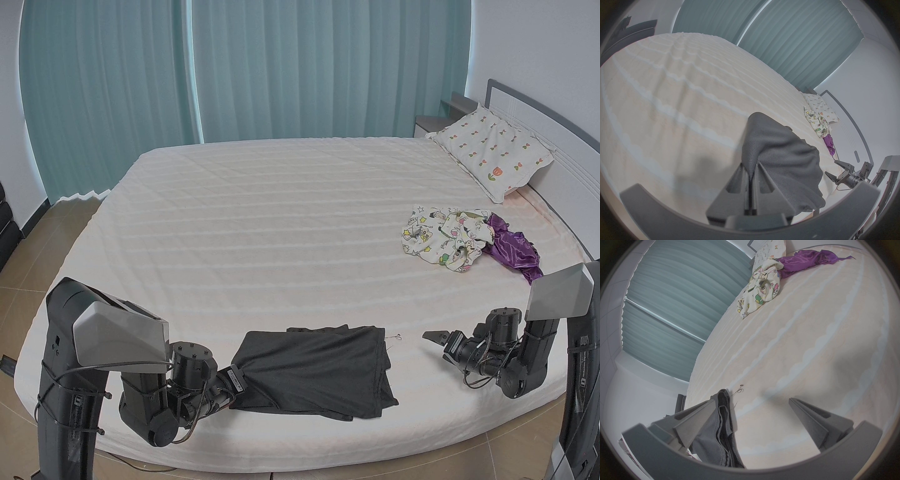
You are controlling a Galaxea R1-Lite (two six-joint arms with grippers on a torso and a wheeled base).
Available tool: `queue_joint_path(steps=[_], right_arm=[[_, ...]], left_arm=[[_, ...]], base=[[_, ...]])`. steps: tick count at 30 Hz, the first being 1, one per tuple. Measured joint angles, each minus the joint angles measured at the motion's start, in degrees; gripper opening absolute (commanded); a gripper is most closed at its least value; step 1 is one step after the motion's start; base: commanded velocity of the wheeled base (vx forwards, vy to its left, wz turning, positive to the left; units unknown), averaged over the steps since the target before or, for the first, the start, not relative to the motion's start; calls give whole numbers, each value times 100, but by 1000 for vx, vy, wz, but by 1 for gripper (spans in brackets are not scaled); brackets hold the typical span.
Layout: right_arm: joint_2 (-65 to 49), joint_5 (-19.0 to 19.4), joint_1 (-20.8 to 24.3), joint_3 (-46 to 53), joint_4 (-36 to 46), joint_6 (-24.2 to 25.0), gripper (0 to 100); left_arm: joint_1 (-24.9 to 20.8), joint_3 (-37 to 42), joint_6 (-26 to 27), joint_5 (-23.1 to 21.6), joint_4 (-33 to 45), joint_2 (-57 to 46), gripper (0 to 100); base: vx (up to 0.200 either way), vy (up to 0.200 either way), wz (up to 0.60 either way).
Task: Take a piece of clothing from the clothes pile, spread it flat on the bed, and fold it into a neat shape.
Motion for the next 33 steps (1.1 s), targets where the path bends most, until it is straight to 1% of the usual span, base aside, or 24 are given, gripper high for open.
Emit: queue_joint_path(steps=[33], right_arm=[[50,-21,10,-1,-13,-24,100]], left_arm=[[91,18,0,66,16,2,0]], base=[[0,200,0]])
